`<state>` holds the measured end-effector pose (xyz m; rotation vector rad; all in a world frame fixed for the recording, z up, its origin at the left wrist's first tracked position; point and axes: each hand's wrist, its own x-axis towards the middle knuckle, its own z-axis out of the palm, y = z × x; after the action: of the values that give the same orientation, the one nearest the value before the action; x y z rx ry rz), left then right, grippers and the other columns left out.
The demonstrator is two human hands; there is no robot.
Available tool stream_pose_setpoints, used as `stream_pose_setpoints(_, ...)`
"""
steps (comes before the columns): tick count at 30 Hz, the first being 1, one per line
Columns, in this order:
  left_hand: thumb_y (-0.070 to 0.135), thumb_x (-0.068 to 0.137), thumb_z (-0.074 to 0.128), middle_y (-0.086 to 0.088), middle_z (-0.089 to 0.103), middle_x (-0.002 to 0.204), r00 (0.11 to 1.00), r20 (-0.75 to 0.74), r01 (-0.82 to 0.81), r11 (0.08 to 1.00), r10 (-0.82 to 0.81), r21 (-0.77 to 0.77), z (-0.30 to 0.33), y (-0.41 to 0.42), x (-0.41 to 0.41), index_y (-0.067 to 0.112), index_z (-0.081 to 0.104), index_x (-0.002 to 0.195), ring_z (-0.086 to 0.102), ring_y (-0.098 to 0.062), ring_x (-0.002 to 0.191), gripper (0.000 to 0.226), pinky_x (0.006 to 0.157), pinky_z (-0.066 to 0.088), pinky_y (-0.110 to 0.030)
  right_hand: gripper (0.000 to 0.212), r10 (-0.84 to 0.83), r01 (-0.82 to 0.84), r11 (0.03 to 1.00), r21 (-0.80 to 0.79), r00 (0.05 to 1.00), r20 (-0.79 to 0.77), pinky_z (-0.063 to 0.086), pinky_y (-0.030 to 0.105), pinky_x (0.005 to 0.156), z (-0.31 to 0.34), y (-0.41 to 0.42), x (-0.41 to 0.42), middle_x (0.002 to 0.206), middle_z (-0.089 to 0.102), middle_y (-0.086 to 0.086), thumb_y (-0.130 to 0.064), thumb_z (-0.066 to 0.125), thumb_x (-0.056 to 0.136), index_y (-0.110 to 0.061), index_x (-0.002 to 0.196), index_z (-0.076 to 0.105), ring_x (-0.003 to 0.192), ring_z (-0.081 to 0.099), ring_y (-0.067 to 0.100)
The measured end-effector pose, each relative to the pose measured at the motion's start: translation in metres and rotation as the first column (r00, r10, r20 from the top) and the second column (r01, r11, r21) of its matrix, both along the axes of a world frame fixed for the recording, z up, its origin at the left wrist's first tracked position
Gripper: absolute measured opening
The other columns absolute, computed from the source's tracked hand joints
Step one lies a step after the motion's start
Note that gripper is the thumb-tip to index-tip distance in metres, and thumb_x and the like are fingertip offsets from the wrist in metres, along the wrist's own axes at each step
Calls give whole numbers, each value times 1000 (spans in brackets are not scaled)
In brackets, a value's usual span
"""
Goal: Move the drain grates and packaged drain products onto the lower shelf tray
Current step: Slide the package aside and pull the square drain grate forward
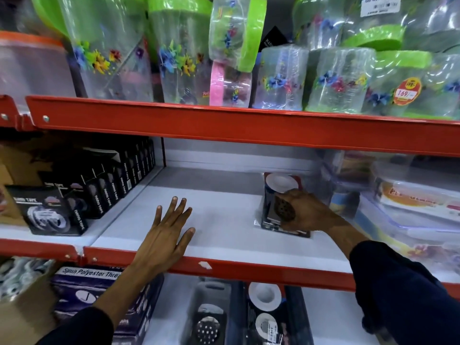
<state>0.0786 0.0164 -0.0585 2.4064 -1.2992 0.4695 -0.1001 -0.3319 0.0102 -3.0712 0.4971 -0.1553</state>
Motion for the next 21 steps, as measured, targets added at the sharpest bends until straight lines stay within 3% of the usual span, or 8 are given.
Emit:
stream_pose_setpoints(5,47,98,17,3,10,165,995,-95,-25,998,19,-62,-3,12,19,18,26,153,-15,-5,151,63,125,-5,-50,81,146,-158,984,87,980,135,44,43,102,18,59,24,133,57,-5,-68,69,63,-39,134,46,121,51,23)
stream_pose_setpoints(9,43,89,15,2,8,166,985,-175,-27,995,10,-94,-6,14,21,17,22,154,-16,-7,151,70,124,-10,-48,81,281,-278,943,186,960,7,39,42,105,-1,117,70,140,54,-5,-68,69,68,-41,140,43,124,46,20)
stream_pose_setpoints(17,46,82,14,0,5,166,984,-176,-36,997,23,-73,-3,14,20,14,20,154,-17,-10,151,79,124,-9,-50,79,335,-299,921,249,935,-118,40,44,107,-39,142,112,150,45,-1,-70,64,77,-36,145,42,133,40,25)
stream_pose_setpoints(21,46,79,14,0,4,166,985,-166,-49,997,40,-53,-3,13,21,14,19,154,-19,-9,151,81,124,-9,-49,90,343,-307,915,262,934,-104,24,43,120,-40,140,104,164,23,-4,-74,60,77,-38,152,24,148,22,22)
